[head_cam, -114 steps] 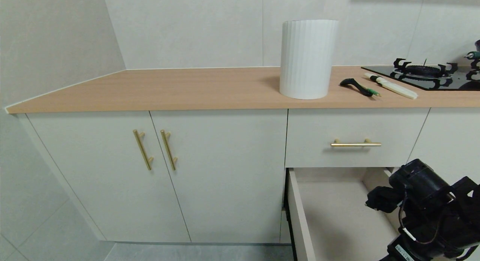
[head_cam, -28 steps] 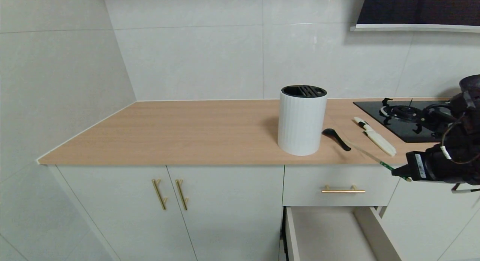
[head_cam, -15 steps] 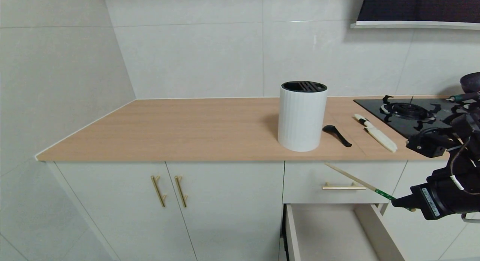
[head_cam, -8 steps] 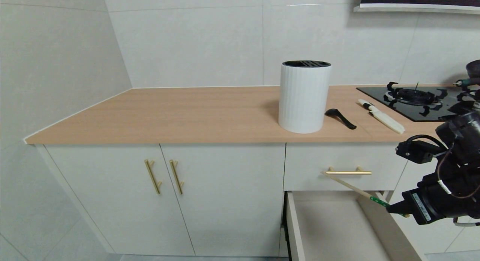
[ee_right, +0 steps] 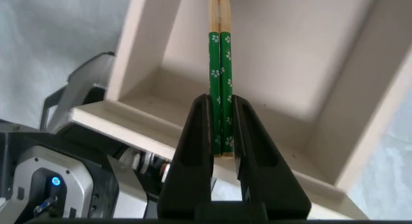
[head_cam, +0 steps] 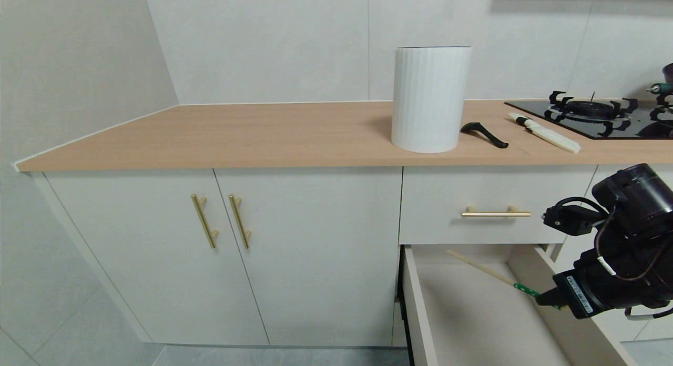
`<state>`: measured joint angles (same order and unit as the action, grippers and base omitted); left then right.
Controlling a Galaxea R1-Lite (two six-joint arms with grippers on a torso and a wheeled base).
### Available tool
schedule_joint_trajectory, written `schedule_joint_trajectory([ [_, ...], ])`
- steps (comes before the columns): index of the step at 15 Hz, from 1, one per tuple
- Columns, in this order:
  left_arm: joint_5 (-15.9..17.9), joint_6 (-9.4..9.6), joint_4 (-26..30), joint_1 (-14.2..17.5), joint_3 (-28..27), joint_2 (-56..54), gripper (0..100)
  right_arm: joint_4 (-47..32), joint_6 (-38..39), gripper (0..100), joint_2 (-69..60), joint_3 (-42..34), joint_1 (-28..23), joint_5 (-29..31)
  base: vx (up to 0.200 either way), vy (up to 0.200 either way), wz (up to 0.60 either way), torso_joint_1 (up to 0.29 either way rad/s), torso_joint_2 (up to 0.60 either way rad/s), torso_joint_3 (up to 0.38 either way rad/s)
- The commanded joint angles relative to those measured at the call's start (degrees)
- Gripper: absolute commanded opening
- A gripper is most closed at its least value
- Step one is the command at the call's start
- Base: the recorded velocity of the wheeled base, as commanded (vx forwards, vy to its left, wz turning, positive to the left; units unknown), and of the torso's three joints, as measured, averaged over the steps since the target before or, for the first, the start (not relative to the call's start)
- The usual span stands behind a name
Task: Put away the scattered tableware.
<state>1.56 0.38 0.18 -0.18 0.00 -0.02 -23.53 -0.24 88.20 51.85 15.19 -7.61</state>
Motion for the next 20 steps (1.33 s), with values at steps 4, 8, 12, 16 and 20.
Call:
schedule_joint_trajectory([
  [4,0.02,-0.03,-0.01,0.01,0.0,0.02,100,0.24,-0.02,0,2.33,-0.17,0.54,0.31,0.0,0.0,0.0,-0.077,0.31,0.22],
  [8,0.02,-0.03,-0.01,0.01,0.0,0.02,100,1.91,0.07,0,5.32,-0.17,1.6,0.58,0.0,0.0,0.0,-0.003,0.02,0.012],
  [12,0.02,-0.03,-0.01,0.01,0.0,0.02,100,8.32,2.79,0,17.53,0.18,2.74,2.6,0.0,0.0,0.0,0.0,0.0,0.0],
  [16,0.02,-0.03,-0.01,0.01,0.0,0.02,100,20.54,12.37,0,28.34,0.01,6.17,5.5,0.0,0.0,0.0,0.0,0.0,0.0],
  [20,0.02,-0.03,-0.01,0.01,0.0,0.02,100,28.71,15.62,0,35.99,0.36,6.52,9.19,0.0,0.0,0.0,0.0,0.0,0.0],
])
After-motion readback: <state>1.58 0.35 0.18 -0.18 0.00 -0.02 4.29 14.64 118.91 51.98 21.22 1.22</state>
